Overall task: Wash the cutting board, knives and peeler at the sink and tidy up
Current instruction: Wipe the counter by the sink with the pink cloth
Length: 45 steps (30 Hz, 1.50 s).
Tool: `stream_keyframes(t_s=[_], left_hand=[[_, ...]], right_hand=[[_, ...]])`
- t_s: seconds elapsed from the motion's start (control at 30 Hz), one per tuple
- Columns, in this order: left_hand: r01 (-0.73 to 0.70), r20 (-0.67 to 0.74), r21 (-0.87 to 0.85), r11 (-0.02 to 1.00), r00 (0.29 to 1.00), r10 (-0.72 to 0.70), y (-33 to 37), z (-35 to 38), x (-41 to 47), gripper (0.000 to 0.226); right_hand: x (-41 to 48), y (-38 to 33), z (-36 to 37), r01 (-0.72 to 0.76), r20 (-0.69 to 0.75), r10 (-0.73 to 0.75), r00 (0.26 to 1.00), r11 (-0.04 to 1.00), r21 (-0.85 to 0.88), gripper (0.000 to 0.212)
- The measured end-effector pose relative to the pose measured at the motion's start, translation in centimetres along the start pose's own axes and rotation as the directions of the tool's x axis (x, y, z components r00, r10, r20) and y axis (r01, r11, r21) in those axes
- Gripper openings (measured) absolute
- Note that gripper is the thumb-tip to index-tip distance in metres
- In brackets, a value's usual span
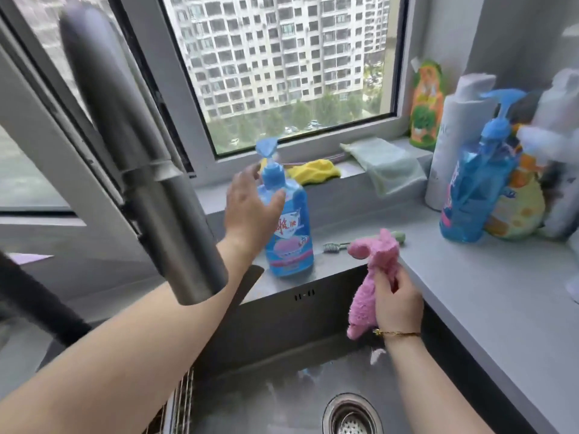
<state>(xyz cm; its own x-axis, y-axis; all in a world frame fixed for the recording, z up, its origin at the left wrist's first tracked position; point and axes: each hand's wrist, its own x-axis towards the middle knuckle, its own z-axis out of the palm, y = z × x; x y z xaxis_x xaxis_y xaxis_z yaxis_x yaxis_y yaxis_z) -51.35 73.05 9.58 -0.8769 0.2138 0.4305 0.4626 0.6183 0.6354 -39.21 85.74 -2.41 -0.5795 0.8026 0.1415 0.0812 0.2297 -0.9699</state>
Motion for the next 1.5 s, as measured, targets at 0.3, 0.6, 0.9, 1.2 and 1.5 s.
stream_keyframes(t_s=[0.3, 0.6, 0.9, 1.2, 1.5], left_hand=[[0.34, 0.267, -0.545, 0.767, 0.937, -0.226, -1.3, 2.1, 5.0, 0.041], [0.119, -0.062, -0.619, 0.776, 0.978, -0.199, -1.0, -0.5, 7.1, 0.005], [0.072, -0.101, -0.618, 0.783, 0.98, -0.17, -2.2, -1.5, 7.6, 0.005], [0.077, -0.075, -0.588, 0.805, 0.986, -0.149, -2.8, -1.4, 6.7, 0.012], [0.1, -0.094, -0.523, 0.847, 0.98, -0.174, -2.7, 1.1, 5.9, 0.017]], right_hand=[[1.2, 1.6, 5.9, 0.215, -0.04, -0.216, 0.976, 0.976, -0.031, 0.029], [1.9, 3.2, 10.8, 0.42, 0.314, -0.294, 0.903, 0.757, -0.5, 0.023], [2.2, 1.0, 15.5, 0.542, 0.637, -0.049, 0.769, 0.576, -0.611, 0.045], [1.6, 1.1, 13.2, 0.885, 0.925, -0.252, 0.284, 0.441, -0.152, 0.044], [3.9, 4.0, 7.1, 0.827, 0.783, -0.394, 0.482, 0.501, -0.256, 0.06]])
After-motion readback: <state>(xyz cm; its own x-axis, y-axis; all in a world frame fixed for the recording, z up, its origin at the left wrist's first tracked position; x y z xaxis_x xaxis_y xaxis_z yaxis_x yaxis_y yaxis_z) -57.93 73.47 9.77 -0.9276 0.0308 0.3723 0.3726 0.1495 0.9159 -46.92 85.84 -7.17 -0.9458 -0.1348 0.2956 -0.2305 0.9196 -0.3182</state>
